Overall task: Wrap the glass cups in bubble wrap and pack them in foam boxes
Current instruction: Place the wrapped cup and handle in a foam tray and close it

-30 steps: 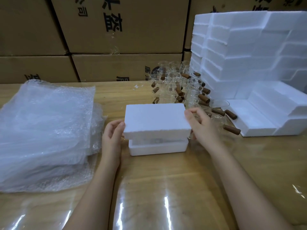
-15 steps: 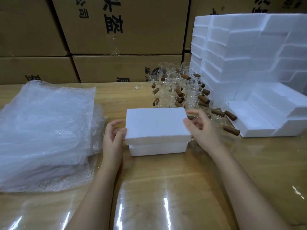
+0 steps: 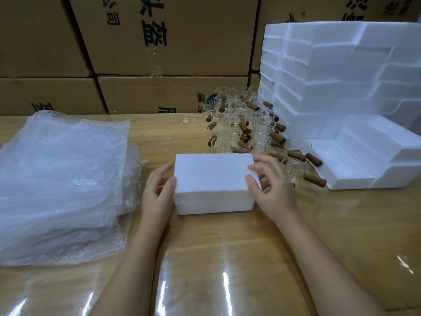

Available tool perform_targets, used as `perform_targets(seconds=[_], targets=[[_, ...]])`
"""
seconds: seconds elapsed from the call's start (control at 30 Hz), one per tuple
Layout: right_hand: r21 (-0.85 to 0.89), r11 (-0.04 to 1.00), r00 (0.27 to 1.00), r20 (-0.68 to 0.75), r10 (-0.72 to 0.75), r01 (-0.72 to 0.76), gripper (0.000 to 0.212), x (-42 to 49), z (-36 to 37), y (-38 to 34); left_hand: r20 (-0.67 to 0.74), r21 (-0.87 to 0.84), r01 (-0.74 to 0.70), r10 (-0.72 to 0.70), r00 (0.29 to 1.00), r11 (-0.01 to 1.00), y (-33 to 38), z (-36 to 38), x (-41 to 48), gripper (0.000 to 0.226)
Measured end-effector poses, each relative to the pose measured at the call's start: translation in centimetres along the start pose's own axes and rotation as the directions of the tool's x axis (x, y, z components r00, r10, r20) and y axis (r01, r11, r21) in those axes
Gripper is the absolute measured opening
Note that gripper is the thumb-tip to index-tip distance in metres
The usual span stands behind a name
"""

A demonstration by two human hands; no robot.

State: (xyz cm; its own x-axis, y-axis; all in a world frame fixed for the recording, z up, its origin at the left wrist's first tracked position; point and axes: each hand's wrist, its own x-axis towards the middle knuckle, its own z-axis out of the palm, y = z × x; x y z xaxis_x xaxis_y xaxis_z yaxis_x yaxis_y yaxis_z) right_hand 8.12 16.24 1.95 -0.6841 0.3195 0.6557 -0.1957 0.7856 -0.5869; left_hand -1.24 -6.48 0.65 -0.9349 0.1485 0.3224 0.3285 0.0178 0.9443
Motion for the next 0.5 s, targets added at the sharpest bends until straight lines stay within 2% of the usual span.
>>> perform_targets(seconds=[0.2, 0.5], targets=[[0.015, 0.999, 0.999, 0.022, 0.029, -0.030, 0.015, 0.11, -0.02, 0.06, 0.033, -0.062, 0.037, -0.035, 0.999, 0.997, -0.12, -0.07, 0.04, 0.046], [0.033, 0.998, 0.998, 0.050, 0.046, -0.048, 0.014, 0.09, -0.01, 0.24, 0.052, -0.100, 0.069, -0.064, 0.997, 0.993, -0.01, -0.17, -0.01, 0.048]])
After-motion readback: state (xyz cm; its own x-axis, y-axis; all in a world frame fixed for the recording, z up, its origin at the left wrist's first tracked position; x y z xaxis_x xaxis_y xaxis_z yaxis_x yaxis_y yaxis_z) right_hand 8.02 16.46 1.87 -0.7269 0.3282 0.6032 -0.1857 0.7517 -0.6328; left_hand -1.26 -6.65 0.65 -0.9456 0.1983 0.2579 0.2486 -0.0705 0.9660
